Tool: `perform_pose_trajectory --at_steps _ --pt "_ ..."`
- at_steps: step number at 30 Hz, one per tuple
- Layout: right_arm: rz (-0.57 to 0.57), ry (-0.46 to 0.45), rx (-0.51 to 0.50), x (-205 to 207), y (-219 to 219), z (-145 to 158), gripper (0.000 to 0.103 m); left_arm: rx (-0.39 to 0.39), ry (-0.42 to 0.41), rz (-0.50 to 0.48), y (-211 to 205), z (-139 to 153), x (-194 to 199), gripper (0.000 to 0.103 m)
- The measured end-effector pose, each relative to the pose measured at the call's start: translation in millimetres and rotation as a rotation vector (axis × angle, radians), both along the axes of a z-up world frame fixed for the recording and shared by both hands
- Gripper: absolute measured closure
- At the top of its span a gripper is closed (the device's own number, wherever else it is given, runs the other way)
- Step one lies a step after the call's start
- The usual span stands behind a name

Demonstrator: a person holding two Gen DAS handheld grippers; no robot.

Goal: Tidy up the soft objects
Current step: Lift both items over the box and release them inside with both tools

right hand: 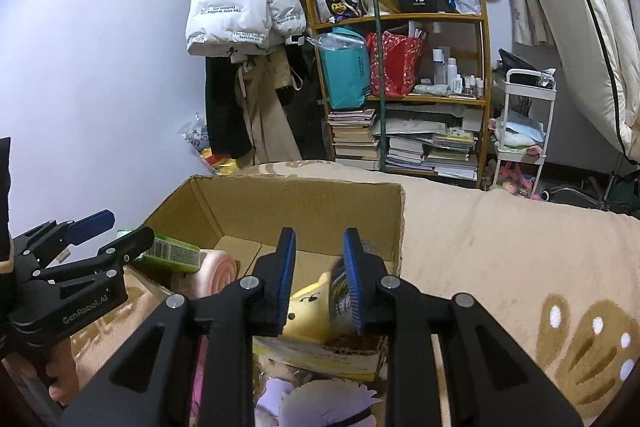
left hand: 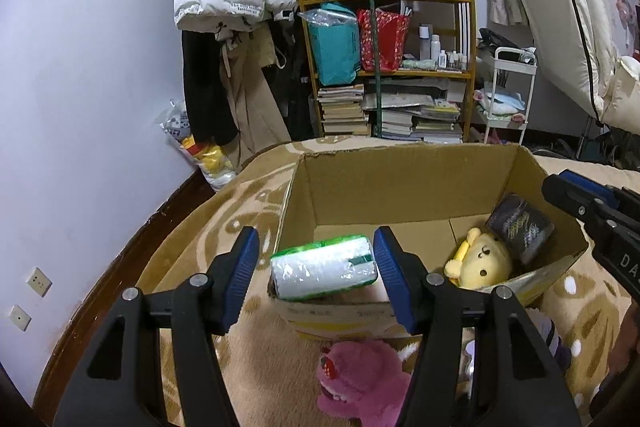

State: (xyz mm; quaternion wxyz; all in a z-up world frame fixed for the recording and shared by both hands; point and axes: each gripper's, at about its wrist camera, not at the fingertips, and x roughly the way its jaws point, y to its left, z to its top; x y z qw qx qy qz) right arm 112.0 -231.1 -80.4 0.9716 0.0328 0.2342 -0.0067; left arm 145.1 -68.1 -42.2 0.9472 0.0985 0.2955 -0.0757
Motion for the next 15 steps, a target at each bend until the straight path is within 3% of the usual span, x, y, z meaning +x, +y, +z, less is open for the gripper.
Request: perform_pose_trajectory --at_steps 3,7,11,13,15 --pt "0.004 -0.007 -0.006 -7.4 1.0 5.0 0.066 0.002 0.008 0.000 2.2 4.2 -4.5 0.044" --pt "-0.001 -0.003 0.000 -16.8 -0.8 9.7 0.065 0.001 -0.014 0.015 6.8 11.7 -14.3 0.032" --pt "-0.007 0.000 0.003 -28.9 0.2 12.7 0.045 -0.012 -0.005 0.026 12.8 17.6 -20.2 0.031" --pt "-0.007 0.007 0.001 -35.2 1.8 14.5 0.043 -0.017 0.000 0.034 16.6 19.7 -24.8 0.028" --pt "-0.007 0.012 -0.006 -40.5 3.8 15.8 0.035 -0.012 -0.003 0.036 19.0 22.5 -31.4 0.023"
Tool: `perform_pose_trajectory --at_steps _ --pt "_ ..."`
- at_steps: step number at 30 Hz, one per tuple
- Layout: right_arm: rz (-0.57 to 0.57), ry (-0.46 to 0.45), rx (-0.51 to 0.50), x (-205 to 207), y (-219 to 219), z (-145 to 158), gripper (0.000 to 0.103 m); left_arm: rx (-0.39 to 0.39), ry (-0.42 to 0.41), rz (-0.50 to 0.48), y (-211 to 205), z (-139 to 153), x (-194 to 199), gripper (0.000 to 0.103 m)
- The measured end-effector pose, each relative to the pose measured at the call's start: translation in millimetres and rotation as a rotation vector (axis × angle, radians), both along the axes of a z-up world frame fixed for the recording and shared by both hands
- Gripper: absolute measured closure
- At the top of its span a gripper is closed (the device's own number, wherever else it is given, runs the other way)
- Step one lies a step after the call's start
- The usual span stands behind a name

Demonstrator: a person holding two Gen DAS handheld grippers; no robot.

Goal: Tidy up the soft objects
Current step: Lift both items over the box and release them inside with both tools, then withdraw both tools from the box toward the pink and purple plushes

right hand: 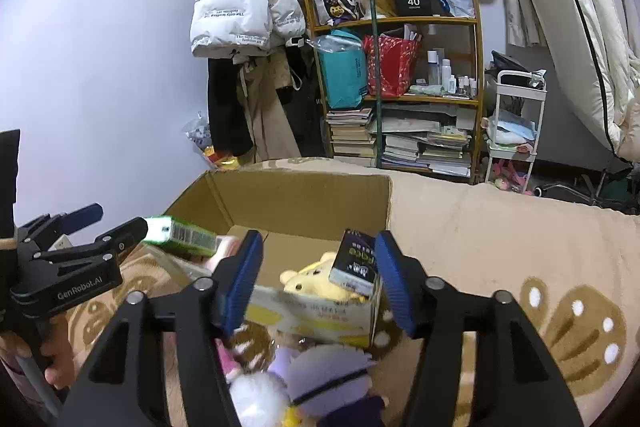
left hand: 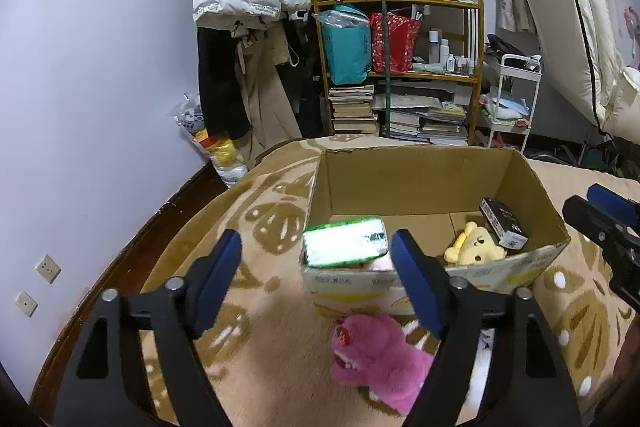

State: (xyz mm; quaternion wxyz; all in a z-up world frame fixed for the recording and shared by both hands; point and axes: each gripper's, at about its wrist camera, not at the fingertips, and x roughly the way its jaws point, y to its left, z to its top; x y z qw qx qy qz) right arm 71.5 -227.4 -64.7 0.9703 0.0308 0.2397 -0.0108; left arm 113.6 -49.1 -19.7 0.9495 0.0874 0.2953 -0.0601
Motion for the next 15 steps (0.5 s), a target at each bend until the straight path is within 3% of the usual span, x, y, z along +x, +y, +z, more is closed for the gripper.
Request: perform_pose_trajectory --at_steps 4,6,12,15 --pt "-0.006 -0.008 -0.007 -15.2 3.8 3.8 0.027 0.010 -0.012 -0.006 2.6 5.1 -13.6 0.013" --pt "-0.013 -0.013 -0.003 -22.4 4.3 5.9 0.016 0.014 -0.009 -0.004 4.0 7.7 -20.5 0.009" --pt "-0.022 -0.018 0.008 -39.9 7.4 13.3 0.001 0.008 -0.010 -0.014 9.0 17.5 -42.7 0.006" --pt "-0.027 -0.025 0.004 -47.7 6.5 17.4 0.000 -0.005 0.000 -0.016 12.7 19.9 -51.7 0.004"
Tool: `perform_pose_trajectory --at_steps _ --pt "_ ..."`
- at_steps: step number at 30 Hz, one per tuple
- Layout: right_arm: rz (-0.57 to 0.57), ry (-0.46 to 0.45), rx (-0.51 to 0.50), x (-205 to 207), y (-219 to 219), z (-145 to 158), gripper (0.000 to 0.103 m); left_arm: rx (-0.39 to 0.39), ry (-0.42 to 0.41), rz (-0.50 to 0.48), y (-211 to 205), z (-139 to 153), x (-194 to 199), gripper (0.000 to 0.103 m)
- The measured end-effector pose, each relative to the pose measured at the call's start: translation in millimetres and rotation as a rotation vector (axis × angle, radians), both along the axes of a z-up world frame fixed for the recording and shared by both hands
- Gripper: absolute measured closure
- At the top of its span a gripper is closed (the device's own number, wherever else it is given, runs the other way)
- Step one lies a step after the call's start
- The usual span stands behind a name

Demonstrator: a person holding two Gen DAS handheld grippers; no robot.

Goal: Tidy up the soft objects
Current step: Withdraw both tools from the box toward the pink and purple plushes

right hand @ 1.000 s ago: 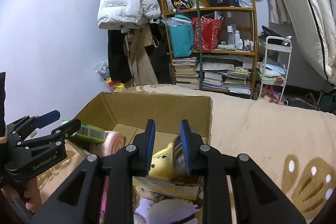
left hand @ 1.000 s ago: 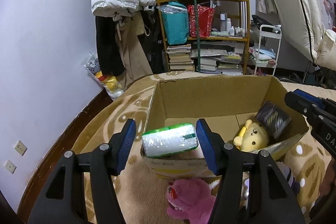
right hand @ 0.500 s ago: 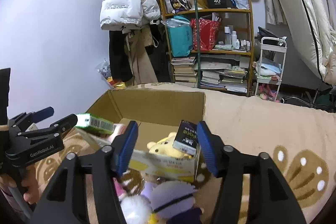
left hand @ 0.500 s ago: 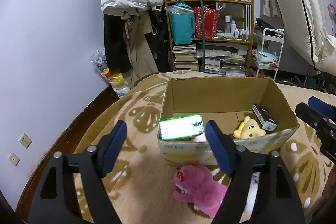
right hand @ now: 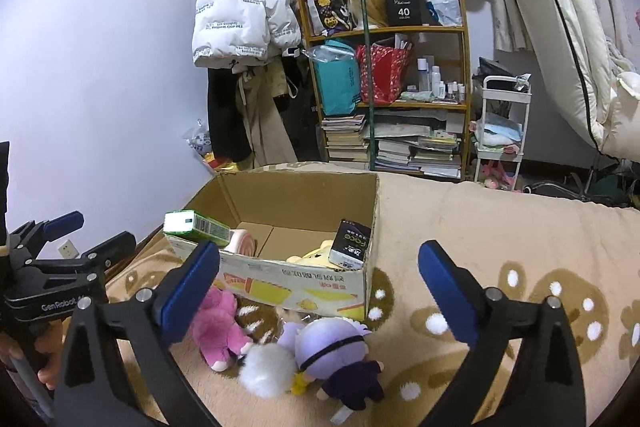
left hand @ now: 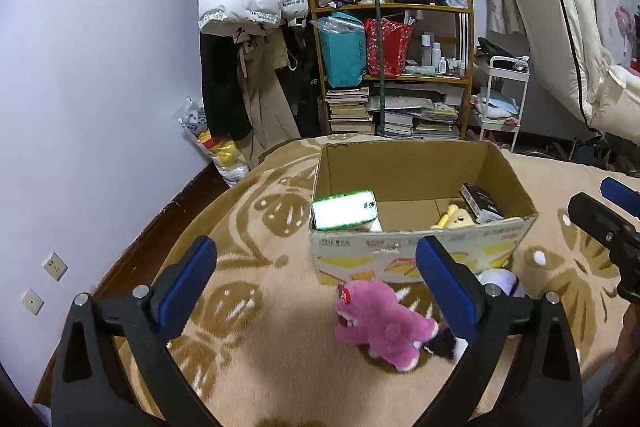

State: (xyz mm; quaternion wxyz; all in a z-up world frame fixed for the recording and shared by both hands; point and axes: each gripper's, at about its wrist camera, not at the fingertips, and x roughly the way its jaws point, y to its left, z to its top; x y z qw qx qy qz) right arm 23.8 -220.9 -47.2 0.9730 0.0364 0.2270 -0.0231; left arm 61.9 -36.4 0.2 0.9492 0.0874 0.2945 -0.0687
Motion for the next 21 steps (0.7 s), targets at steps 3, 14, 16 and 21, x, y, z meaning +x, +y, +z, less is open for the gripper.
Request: perform_pose_trajectory --at_steps 3,14,16,21 --pt "0.001 0.007 0.005 -7.5 1.0 1.7 0.000 0.005 0.024 -0.003 3.4 -1.2 -6.3 0.004" --pt "0.021 0.062 0.026 -20.9 8.2 -5.9 0.000 0.003 0.131 0.023 15.4 -10.7 -7.3 0.004" --pt "0.032 0.072 0.022 -20.7 12.1 -8.5 0.000 0.005 0.148 0.025 15.6 -13.8 -3.5 0.004" --pt "0.040 0.114 0.012 -13.6 17.8 -18.8 0.000 0.004 0.173 0.029 14.3 -24.1 4.6 0.004"
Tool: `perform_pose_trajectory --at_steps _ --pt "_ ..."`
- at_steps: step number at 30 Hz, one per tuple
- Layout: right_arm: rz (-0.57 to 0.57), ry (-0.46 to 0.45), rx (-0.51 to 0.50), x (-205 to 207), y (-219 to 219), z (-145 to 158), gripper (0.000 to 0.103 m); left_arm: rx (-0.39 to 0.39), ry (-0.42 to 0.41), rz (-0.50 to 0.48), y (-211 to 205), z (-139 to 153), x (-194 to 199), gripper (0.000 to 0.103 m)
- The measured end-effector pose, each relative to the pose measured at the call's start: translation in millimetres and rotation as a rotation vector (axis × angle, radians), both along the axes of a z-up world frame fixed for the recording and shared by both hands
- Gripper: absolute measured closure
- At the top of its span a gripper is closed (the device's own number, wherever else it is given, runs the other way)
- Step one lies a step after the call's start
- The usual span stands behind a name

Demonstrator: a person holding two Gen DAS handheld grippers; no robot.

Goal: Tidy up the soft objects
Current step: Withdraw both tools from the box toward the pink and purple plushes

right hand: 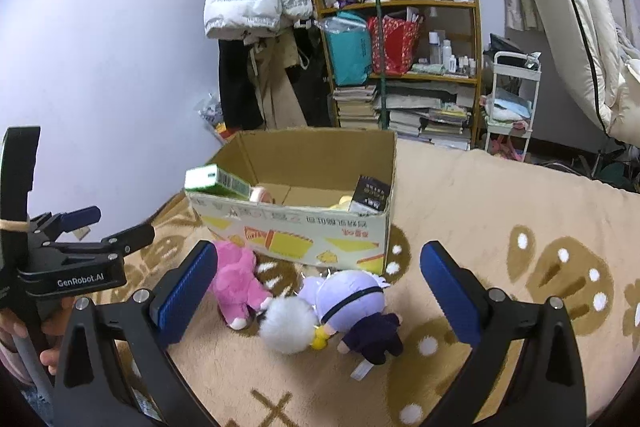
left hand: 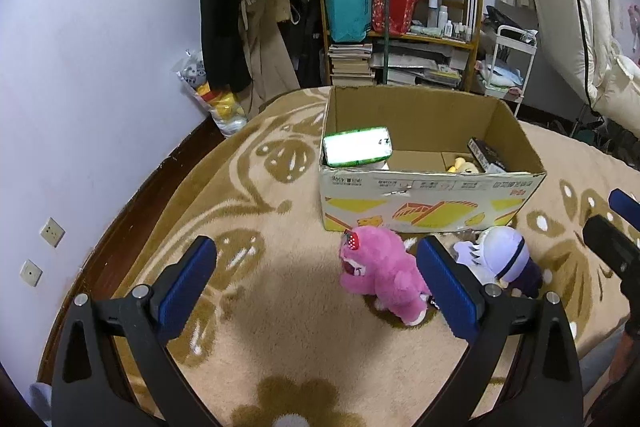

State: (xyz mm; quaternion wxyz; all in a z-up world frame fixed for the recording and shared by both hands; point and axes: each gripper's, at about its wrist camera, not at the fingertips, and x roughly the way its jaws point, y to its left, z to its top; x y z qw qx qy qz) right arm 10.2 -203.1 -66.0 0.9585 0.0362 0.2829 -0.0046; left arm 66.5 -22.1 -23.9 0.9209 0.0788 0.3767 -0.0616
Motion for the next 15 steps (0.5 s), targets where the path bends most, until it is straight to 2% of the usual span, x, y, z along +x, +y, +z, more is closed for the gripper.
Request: perform_pose_trajectory --at_steps 5,9,15 --pt "0.002 0.041 0.001 9.3 0.5 -11.2 0.000 0.010 0.050 -0.002 -4.3 -14.6 12.0 0.004" --pt "-0.004 0.067 -0.003 16.0 -0.3 -16.9 0.000 -0.014 0.089 -0.020 -7.0 -23.7 18.4 0.004" --pt "0.001 0.094 -0.004 23.3 2.6 -24.3 0.000 -0.011 0.118 -0.032 -13.7 -34.0 27.4 0.004"
